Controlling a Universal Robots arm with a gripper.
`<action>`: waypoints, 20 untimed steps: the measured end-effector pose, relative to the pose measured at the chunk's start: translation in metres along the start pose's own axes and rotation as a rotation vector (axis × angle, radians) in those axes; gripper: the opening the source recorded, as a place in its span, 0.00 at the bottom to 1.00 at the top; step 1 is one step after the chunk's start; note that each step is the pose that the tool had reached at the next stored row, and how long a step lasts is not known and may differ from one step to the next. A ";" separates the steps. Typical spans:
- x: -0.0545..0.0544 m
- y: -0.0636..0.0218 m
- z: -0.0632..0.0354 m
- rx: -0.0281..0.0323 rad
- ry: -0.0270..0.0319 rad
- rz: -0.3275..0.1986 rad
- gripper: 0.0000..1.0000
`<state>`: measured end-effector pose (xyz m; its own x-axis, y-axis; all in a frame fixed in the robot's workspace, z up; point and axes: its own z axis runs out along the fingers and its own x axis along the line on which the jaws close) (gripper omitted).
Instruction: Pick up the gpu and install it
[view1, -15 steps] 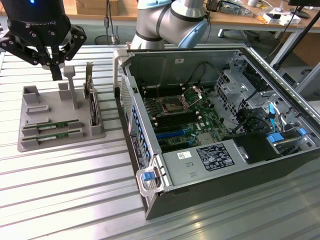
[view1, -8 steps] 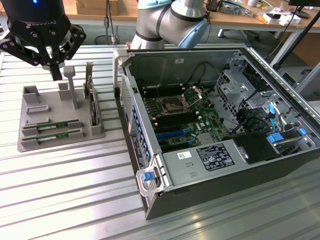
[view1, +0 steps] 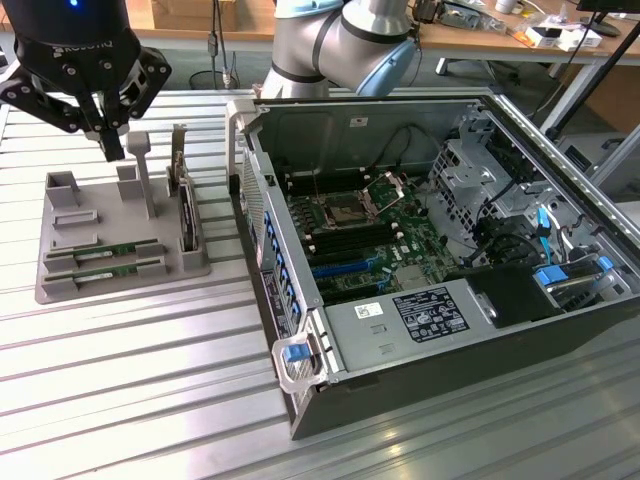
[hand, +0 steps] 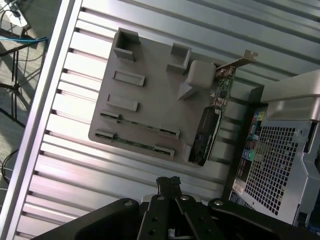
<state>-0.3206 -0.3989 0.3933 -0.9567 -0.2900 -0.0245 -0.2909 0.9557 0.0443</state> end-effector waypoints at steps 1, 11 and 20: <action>0.000 0.0000 0.0000 -0.0001 0.0003 -0.006 0.11; 0.000 0.0000 0.0000 -0.0020 0.0037 -0.083 0.11; 0.000 0.0000 0.0000 -0.0039 0.0072 -0.161 0.11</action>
<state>-0.3206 -0.3989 0.3933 -0.8976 -0.4401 -0.0244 -0.4407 0.8965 0.0443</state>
